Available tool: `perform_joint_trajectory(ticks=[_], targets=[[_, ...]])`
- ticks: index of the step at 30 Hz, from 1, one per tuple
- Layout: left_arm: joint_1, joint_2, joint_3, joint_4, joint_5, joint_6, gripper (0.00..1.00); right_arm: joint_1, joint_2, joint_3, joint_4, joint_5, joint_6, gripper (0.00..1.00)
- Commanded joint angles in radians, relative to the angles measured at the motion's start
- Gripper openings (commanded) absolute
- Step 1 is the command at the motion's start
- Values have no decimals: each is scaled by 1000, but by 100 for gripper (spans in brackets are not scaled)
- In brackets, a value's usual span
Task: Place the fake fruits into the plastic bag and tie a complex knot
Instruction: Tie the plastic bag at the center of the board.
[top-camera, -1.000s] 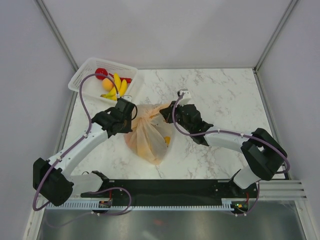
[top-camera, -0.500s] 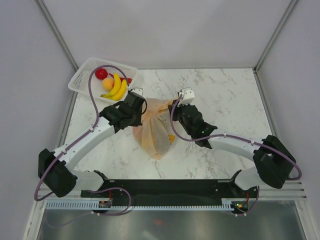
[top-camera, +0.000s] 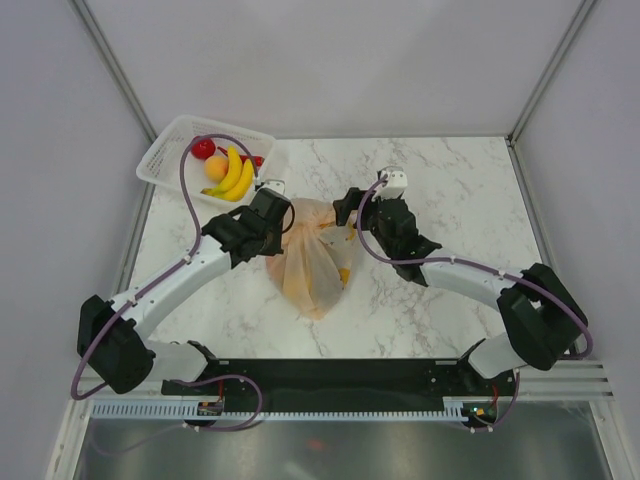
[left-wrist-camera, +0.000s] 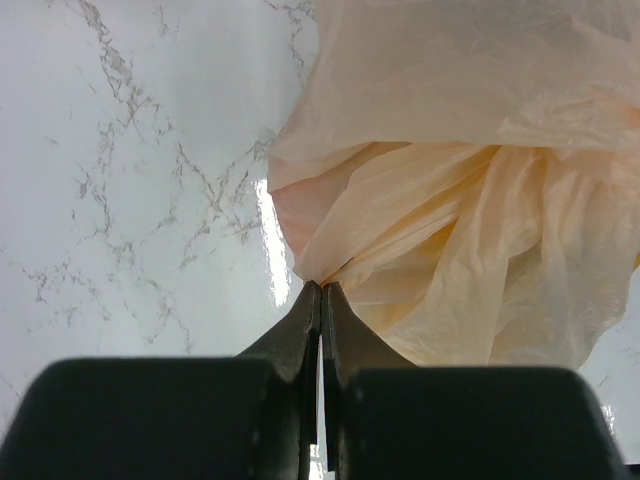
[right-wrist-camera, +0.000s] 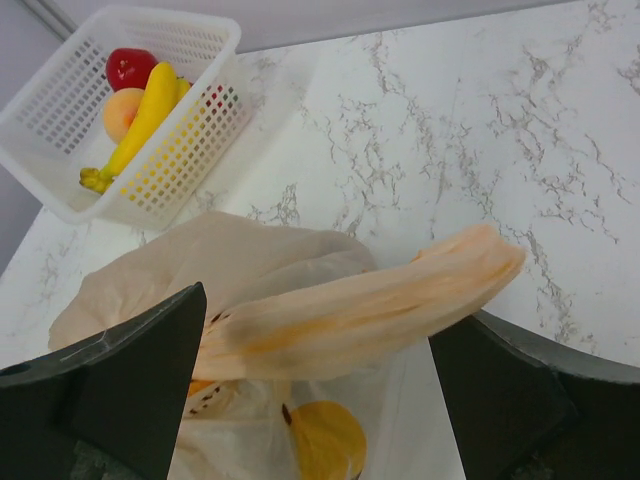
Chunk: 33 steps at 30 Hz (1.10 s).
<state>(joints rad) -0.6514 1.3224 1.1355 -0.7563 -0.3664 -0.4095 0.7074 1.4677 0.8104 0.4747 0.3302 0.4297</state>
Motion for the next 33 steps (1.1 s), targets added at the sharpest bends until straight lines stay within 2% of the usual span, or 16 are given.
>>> perform_joint_trajectory(ticks=[1, 3, 6, 7, 8, 9, 10, 13, 17, 19, 33], targets=[[2, -14, -28, 51, -31, -37, 2, -49, 48, 30, 93, -118, 136, 98], [1, -17, -40, 72, -29, -44, 2, -49, 66, 44, 125, -141, 135, 98], [1, -25, -63, 103, -32, -51, 2, -48, 105, 67, 162, -178, 144, 82], [1, -26, -72, 110, -35, -51, 2, -48, 121, 72, 176, -209, 139, 58], [1, -26, -72, 117, -37, -52, 2, -45, 128, 76, 194, -220, 126, 46], [1, -25, -74, 120, -40, -52, 2, -37, 134, 94, 190, -226, 104, 37], [1, -23, -72, 124, -48, -54, 2, -7, 140, 108, 173, -199, 74, 23], [-1, -12, -57, 130, -66, -43, 2, 84, 141, 144, 101, -87, -76, 0], [-30, 18, -16, 127, -163, -3, 2, 182, 160, 165, 73, 134, -270, 0], [-42, 35, 10, 127, -192, 3, 2, 216, 167, 164, 82, 202, -301, 0], [-85, 67, 59, 133, -244, 23, 2, 227, 161, 142, 108, 271, -351, 0]])
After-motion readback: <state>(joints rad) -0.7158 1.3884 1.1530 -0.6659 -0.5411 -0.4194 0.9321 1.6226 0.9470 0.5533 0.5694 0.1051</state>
